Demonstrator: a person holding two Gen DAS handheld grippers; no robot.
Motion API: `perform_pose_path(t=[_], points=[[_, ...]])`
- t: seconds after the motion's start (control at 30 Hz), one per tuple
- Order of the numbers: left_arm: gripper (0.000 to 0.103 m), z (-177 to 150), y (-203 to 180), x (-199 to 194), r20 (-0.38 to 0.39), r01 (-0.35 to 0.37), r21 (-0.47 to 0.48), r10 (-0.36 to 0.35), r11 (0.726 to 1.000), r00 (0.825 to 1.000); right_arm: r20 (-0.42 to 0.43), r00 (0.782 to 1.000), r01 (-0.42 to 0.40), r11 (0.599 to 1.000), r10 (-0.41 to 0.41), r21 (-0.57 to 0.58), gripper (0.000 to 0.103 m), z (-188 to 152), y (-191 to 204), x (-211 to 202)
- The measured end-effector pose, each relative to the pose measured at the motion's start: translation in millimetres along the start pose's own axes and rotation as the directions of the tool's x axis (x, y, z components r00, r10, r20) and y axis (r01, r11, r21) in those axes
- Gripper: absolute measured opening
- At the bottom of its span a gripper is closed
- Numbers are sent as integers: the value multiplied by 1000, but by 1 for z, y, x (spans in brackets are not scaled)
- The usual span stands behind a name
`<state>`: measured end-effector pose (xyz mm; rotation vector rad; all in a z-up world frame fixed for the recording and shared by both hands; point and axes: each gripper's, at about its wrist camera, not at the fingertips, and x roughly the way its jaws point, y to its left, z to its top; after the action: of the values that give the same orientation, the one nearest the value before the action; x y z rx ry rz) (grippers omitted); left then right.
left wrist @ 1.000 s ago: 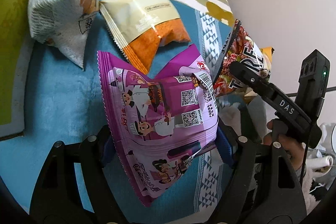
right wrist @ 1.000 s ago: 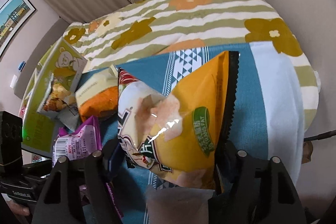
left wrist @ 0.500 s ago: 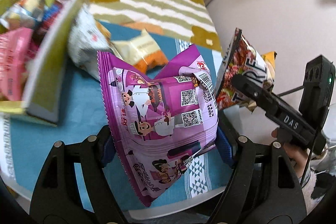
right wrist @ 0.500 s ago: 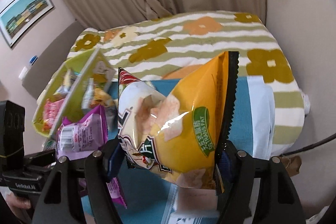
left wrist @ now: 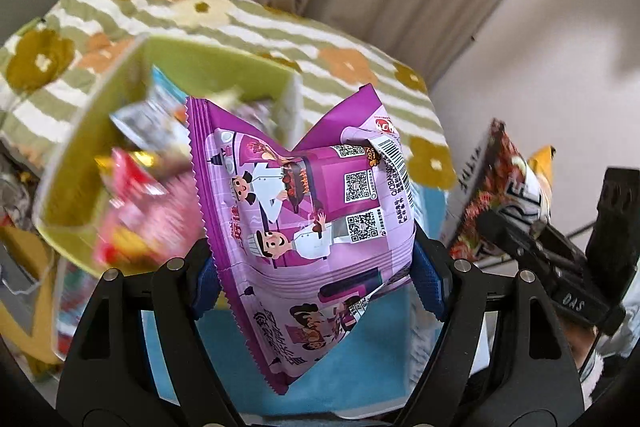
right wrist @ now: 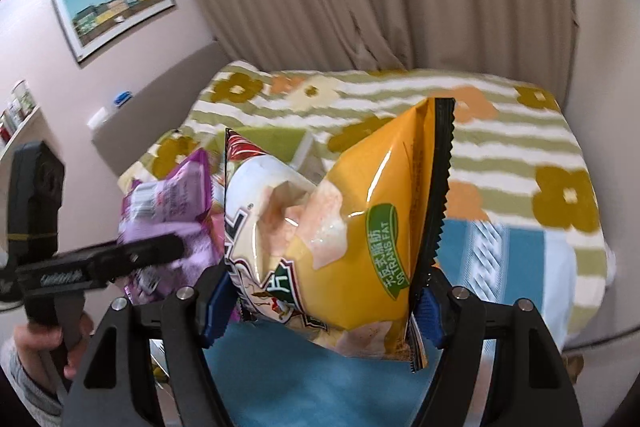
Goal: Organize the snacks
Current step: 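Carry both bags over the yellow box and release them inside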
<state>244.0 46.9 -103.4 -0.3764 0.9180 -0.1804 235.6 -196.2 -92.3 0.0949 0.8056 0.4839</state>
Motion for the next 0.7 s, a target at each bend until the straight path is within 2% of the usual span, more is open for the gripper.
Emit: perform_pose_path(t=[0.23, 0.4, 0.57, 0.6, 0.67, 0.7], points=[[76, 69, 75, -12, 19, -51, 7, 51, 999, 999, -1, 1000, -16, 1000, 16, 11, 70, 39, 60, 49], [76, 114, 117, 6, -15, -40, 15, 40, 999, 999, -24, 1000, -6, 1000, 6, 23, 70, 56, 91, 81], [77, 148, 139, 33, -54, -32, 35, 33, 999, 998, -45, 999, 17, 998, -15, 54, 70, 70, 106, 110], [80, 153, 141, 38, -61, -27, 30, 29, 999, 998, -50, 999, 21, 998, -18, 59, 70, 73, 108, 115], [102, 160, 148, 51, -82, -16, 18, 18, 1000, 996, -62, 998, 34, 997, -29, 74, 70, 77, 110, 127], [103, 164, 152, 57, -86, -19, 11, 20, 1000, 996, -70, 997, 40, 996, -34, 81, 70, 77, 109, 131]])
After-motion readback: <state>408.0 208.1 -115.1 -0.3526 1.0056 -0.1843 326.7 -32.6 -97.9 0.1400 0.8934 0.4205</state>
